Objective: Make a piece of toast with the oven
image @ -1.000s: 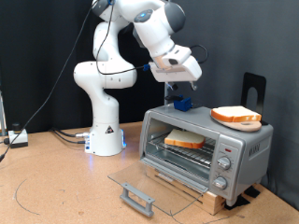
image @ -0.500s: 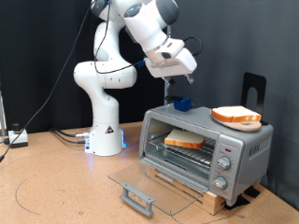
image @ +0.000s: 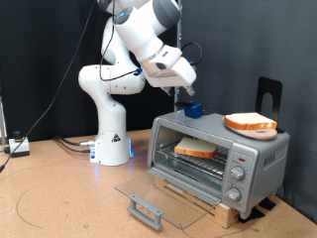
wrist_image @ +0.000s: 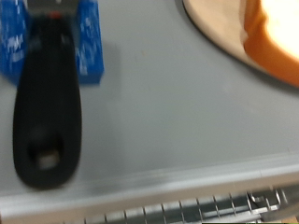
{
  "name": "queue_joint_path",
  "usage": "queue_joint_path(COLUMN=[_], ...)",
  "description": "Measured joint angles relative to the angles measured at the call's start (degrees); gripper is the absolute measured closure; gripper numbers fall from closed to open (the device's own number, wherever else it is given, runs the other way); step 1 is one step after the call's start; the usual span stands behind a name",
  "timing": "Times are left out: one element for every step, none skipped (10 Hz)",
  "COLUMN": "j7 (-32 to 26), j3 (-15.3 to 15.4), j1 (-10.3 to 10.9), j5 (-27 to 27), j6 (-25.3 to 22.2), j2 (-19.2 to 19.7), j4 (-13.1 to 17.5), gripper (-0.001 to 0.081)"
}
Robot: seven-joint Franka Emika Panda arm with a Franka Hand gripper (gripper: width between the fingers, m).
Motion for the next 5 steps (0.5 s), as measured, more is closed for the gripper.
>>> queue_joint_path(j7=[-1.4,-2.3,-2.9,-3.7,-3.9], j3=[-0.8,-1.4,-1.9,-2.3,-2.7], j1=[-1.0,-1.9,-2.7,-3.4,-4.2], j5=[-1.2,-2.6,-3.5,-3.6,-3.6], j6=[0.0,0.0,0.0,0.2,0.7], j2=[2.1,4.3,6.5,8.6,10.6], j4=[1.2,2.5,3.9,5.3,6.6], gripper=[-0.0001,-0.0001,-0.0001,-0.0001,-0.0001])
